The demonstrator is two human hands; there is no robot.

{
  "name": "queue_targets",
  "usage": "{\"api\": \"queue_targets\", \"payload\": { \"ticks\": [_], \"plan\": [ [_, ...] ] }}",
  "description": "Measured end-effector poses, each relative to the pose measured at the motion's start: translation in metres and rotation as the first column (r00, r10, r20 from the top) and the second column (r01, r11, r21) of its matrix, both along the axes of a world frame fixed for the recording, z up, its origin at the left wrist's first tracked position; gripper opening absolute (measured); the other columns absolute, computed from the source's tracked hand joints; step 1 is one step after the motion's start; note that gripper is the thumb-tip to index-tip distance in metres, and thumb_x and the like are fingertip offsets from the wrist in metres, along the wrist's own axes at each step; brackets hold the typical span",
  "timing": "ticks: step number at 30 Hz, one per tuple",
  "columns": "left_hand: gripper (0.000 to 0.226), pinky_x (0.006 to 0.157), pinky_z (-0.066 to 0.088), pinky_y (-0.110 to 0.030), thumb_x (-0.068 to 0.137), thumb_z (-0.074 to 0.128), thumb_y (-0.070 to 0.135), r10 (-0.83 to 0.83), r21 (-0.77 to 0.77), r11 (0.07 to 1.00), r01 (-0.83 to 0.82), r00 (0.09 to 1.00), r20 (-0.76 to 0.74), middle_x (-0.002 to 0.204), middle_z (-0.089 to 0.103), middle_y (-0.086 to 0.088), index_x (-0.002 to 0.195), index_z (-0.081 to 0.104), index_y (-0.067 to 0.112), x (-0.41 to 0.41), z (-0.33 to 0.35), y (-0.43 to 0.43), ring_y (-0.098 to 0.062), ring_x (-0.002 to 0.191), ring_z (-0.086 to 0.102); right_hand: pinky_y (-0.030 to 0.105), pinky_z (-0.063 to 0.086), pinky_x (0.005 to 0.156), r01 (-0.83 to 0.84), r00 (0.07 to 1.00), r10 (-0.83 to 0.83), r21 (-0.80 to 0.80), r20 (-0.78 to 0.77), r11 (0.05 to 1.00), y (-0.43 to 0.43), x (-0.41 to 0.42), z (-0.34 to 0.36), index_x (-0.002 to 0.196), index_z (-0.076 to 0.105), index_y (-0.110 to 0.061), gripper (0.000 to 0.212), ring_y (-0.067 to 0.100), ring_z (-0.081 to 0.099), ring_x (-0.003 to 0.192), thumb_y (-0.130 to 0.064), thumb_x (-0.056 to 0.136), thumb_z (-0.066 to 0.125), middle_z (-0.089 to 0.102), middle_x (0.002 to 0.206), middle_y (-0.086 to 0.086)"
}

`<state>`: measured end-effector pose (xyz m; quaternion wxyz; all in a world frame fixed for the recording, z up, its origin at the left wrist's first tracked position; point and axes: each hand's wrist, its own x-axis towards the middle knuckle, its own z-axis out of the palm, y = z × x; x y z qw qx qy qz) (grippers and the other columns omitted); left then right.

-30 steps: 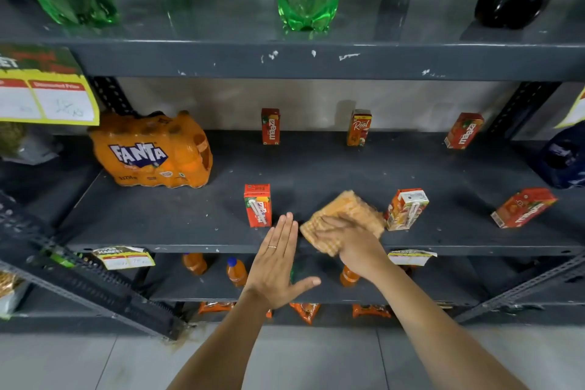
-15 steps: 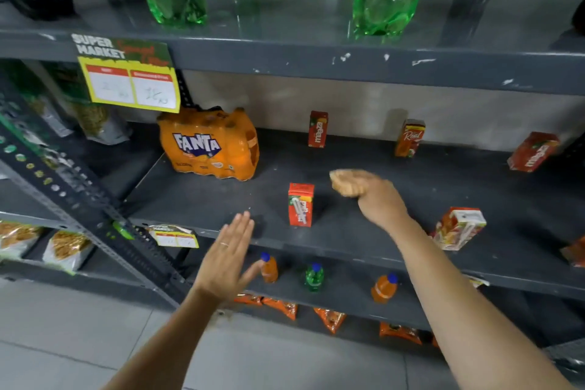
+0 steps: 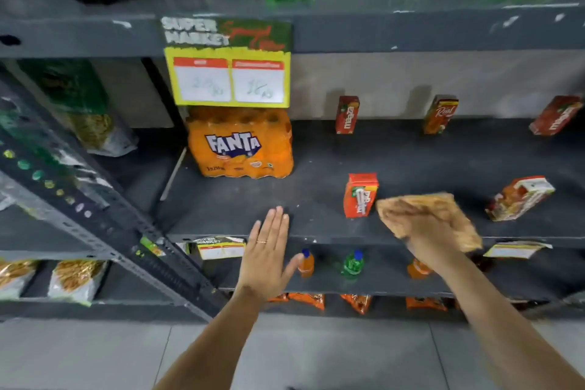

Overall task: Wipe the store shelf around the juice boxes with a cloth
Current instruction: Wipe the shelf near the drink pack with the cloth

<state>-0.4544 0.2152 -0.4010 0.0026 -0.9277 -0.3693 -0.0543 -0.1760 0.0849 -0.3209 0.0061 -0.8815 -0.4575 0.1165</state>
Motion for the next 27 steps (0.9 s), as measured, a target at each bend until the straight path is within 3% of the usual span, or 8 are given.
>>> {"api": "queue_targets", "payload": {
  "ticks": [2, 5, 8, 11, 16, 19, 22, 27],
  "plan": [
    [0.075, 0.117, 0.010, -0.042, 0.097, 0.023, 0.058, -0.040, -0.033, 0.999, 0.040, 0.999, 0.008, 0.161, 0.003, -0.008, 0.152, 0.009, 0.008, -0.003, 0.000, 0.003, -0.020, 0.148, -0.002, 0.027, 0.039, 0.105, -0.057, 0.996, 0.056, 0.014, 0.068, 0.998, -0.035, -0.010, -0.005, 0.133, 0.043, -0.049, 0.057, 0.016, 0.052, 0.126, -0.014, 0.089, 0.050, 0.054, 0.139, -0.011],
    [0.070, 0.118, 0.010, -0.040, 0.099, 0.025, 0.053, -0.187, -0.082, 0.977, 0.196, 0.976, 0.112, 0.161, 0.000, -0.002, 0.152, 0.007, 0.012, -0.016, 0.010, 0.017, -0.013, 0.148, -0.005, 0.029, 0.047, 0.100, -0.047, 0.988, 0.056, 0.068, -0.144, 0.997, -0.049, -0.022, 0.011, 0.100, 0.037, -0.082, 0.060, 0.000, 0.057, 0.117, -0.024, 0.089, 0.049, 0.059, 0.123, -0.032],
    [0.065, 0.120, 0.008, -0.040, 0.098, 0.028, 0.047, -0.178, -0.094, 0.973, 0.208, 0.949, 0.259, 0.159, 0.008, -0.001, 0.152, 0.014, 0.012, -0.040, 0.036, 0.056, -0.013, 0.148, 0.001, 0.025, 0.045, 0.098, -0.172, 0.908, 0.214, 0.145, -0.361, 0.974, -0.019, -0.061, 0.051, 0.107, 0.056, -0.066, 0.054, -0.009, 0.057, 0.110, -0.016, 0.094, 0.042, 0.063, 0.111, -0.037],
    [0.063, 0.120, 0.007, -0.040, 0.098, 0.021, 0.042, 0.046, -0.062, 0.998, -0.031, 0.961, 0.274, 0.159, 0.009, -0.006, 0.151, 0.013, 0.008, -0.077, 0.045, 0.101, -0.017, 0.147, 0.002, 0.034, 0.039, 0.110, -0.320, 0.761, 0.441, 0.316, -0.475, 0.893, 0.045, -0.108, 0.087, 0.116, 0.057, -0.058, 0.040, 0.001, 0.054, 0.121, -0.027, 0.097, 0.041, 0.060, 0.127, -0.025],
    [0.070, 0.120, 0.008, -0.044, 0.095, 0.012, 0.047, 0.228, -0.202, 0.965, -0.167, 0.916, 0.331, 0.160, 0.011, -0.013, 0.150, 0.015, 0.003, -0.107, 0.019, 0.124, -0.024, 0.148, 0.003, 0.032, 0.032, 0.111, -0.651, 0.624, 0.765, 0.434, -0.160, 0.622, 0.183, -0.196, 0.091, 0.125, 0.062, -0.027, 0.057, 0.015, 0.044, 0.132, 0.009, 0.083, 0.044, 0.054, 0.140, -0.007],
    [0.067, 0.118, 0.018, -0.045, 0.093, 0.021, 0.049, 0.486, -0.453, 0.857, -0.244, 0.674, 0.556, 0.159, 0.020, -0.010, 0.149, 0.023, 0.014, -0.104, 0.017, 0.124, -0.029, 0.145, 0.018, 0.032, 0.028, 0.114, -0.707, 0.572, 0.782, 0.335, -0.248, 0.623, 0.229, -0.229, 0.054, 0.124, 0.063, -0.018, 0.050, 0.022, 0.040, 0.136, 0.008, 0.086, 0.045, 0.048, 0.146, 0.001],
    [0.065, 0.120, 0.003, -0.032, 0.092, 0.024, 0.026, 0.560, -0.514, 0.823, -0.240, 0.490, 0.668, 0.162, 0.000, -0.005, 0.153, 0.007, 0.012, -0.097, 0.025, 0.122, -0.017, 0.148, -0.002, 0.032, 0.025, 0.116, -0.555, 0.605, 0.656, 0.351, -0.451, 0.754, 0.237, -0.234, 0.023, 0.129, 0.059, -0.013, 0.051, 0.024, 0.037, 0.138, 0.011, 0.087, 0.041, 0.044, 0.148, 0.006],
    [0.063, 0.119, -0.004, -0.030, 0.097, 0.034, 0.012, 0.396, -0.305, 0.914, -0.268, 0.758, 0.518, 0.161, -0.001, -0.003, 0.152, 0.004, 0.011, -0.100, 0.018, 0.122, -0.011, 0.147, -0.006, 0.039, 0.022, 0.119, -0.501, 0.643, 0.567, 0.277, -0.515, 0.820, 0.219, -0.201, -0.021, 0.124, 0.064, -0.018, 0.053, 0.026, 0.031, 0.142, 0.012, 0.087, 0.040, 0.039, 0.151, 0.009]
  ]
}}
